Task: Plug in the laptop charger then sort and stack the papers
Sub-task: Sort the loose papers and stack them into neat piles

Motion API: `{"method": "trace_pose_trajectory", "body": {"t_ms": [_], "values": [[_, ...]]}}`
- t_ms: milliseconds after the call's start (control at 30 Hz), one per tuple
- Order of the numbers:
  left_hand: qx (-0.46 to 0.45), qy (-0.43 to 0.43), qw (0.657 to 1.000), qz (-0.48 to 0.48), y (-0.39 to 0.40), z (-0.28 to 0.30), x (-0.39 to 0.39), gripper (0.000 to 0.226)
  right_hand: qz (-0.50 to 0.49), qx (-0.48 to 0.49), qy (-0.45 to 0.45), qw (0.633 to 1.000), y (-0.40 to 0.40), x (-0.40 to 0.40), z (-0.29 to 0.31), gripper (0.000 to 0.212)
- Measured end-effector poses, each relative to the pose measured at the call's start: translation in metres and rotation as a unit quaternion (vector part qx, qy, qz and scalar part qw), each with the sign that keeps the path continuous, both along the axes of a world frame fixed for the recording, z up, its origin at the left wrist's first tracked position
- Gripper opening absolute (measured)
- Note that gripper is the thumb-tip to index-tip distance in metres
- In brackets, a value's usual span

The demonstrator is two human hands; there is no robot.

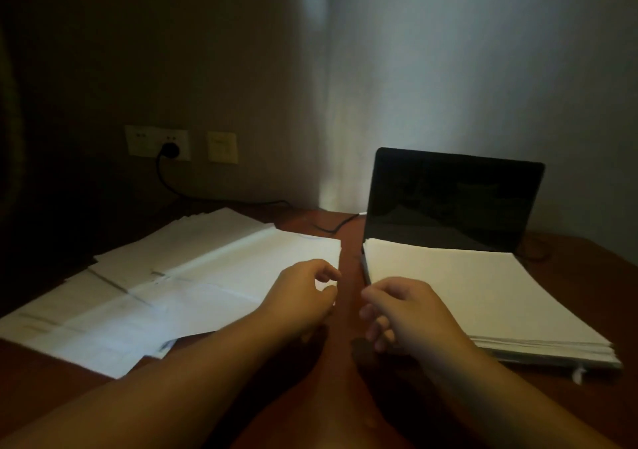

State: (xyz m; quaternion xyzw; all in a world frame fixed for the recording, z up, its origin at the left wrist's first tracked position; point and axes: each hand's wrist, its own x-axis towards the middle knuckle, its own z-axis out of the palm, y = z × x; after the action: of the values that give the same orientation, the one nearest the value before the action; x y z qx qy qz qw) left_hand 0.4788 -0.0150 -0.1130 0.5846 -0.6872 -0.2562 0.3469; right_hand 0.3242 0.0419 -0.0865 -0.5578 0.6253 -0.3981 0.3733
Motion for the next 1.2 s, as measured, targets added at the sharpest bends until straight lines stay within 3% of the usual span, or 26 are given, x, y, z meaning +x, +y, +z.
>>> {"method": "trace_pose_trajectory", "body": {"t_ms": [167,267,367,467,533,600,667,967,1200], "values": [[-0.035,-0.153,0.987,0.021,-0.014,-0.001,0.046,0.028,0.087,-0.058,0.069,0.992,-0.041,0.040,0.006,0.008],[-0.031,-0.225,0.974,0.028,-0.023,-0.004,0.072,0.031,0.128,-0.104,0.166,0.972,-0.068,0.056,0.002,0.010],[-0.019,-0.259,0.966,0.013,-0.030,-0.005,0.091,0.034,0.191,-0.129,0.297,0.927,-0.091,0.067,-0.004,0.031],[-0.002,-0.299,0.954,-0.010,-0.038,-0.002,0.102,0.046,0.276,-0.138,0.410,0.858,-0.110,0.075,-0.007,0.050],[-0.002,-0.325,0.945,-0.016,-0.043,-0.001,0.105,0.053,0.318,-0.130,0.466,0.815,-0.121,0.078,-0.008,0.065],[-0.012,-0.335,0.942,-0.008,-0.046,-0.003,0.106,0.054,0.345,-0.099,0.488,0.796,-0.128,0.081,-0.008,0.079],[-0.033,-0.324,0.945,0.011,-0.047,-0.009,0.107,0.050,0.348,-0.092,0.485,0.797,-0.133,0.081,-0.012,0.081],[-0.079,-0.289,0.954,0.002,-0.043,-0.015,0.114,0.040,0.294,-0.153,0.409,0.850,-0.135,0.066,-0.033,0.053],[-0.103,-0.303,0.947,-0.026,-0.036,-0.013,0.115,0.040,0.284,-0.191,0.408,0.846,-0.131,0.065,-0.034,0.042]]}}
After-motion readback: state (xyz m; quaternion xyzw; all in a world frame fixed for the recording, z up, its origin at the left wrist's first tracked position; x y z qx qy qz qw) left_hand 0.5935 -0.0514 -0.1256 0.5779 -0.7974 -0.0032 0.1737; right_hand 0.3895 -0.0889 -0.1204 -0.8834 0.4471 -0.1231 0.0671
